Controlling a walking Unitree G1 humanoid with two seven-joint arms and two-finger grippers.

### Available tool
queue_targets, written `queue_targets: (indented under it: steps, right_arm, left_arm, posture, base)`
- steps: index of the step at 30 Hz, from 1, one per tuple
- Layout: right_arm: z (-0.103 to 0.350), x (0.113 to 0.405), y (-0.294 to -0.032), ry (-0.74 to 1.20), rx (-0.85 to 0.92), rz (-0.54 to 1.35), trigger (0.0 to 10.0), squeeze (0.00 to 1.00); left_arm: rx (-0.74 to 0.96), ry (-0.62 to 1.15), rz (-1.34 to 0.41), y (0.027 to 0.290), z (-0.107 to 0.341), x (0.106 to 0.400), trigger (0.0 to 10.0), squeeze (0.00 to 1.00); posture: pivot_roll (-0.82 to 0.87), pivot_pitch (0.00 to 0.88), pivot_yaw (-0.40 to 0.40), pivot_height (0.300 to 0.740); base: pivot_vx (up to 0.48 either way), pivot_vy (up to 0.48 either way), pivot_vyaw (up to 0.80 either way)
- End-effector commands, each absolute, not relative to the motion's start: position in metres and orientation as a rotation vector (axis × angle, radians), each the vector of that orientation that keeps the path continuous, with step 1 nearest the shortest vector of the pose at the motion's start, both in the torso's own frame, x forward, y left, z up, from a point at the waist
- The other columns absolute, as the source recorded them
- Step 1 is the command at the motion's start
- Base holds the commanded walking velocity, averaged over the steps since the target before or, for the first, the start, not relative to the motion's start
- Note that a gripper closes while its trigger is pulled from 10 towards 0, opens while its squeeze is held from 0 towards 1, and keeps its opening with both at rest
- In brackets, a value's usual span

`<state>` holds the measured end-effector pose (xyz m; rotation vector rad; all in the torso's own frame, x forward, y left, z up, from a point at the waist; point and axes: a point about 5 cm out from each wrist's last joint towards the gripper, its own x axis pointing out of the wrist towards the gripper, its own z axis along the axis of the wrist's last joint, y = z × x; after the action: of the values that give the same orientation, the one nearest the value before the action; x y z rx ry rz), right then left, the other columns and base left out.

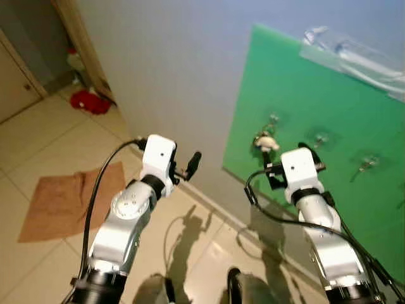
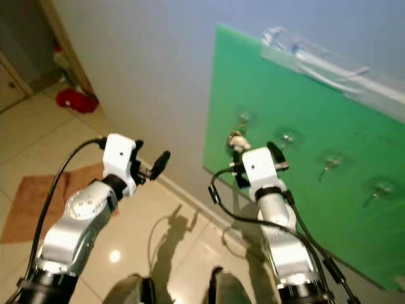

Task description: Hang keys on a hook

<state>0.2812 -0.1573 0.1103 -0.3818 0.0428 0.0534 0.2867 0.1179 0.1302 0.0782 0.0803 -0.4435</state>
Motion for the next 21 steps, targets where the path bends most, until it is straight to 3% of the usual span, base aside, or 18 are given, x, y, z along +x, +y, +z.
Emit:
queue_targets:
  steps: [1, 21]
  right_arm:
    - [0.1065, 0.2812, -0.1582, 0.067, -0.379, 0.051, 10.0, 0.0]
    - [0.1044, 0.2822, -0.1595, 0.074, -0.368, 0.057, 10.0, 0.0]
  left_arm:
    - [0.079, 0.075, -0.448, 0.1196, 0.1322, 0.2851, 10.0, 0.0]
    - [0.062, 0.1, -0.475, 0.1203, 0.1315, 0.2886, 10.0, 0.0]
  posture:
    - [-0.11, 0.144, 0.006, 0.74]
    - [-0.11, 0.156, 0.002, 0.74]
  base:
    - [0.0, 0.469, -0.63]
    - [0.0, 0.476, -0.63]
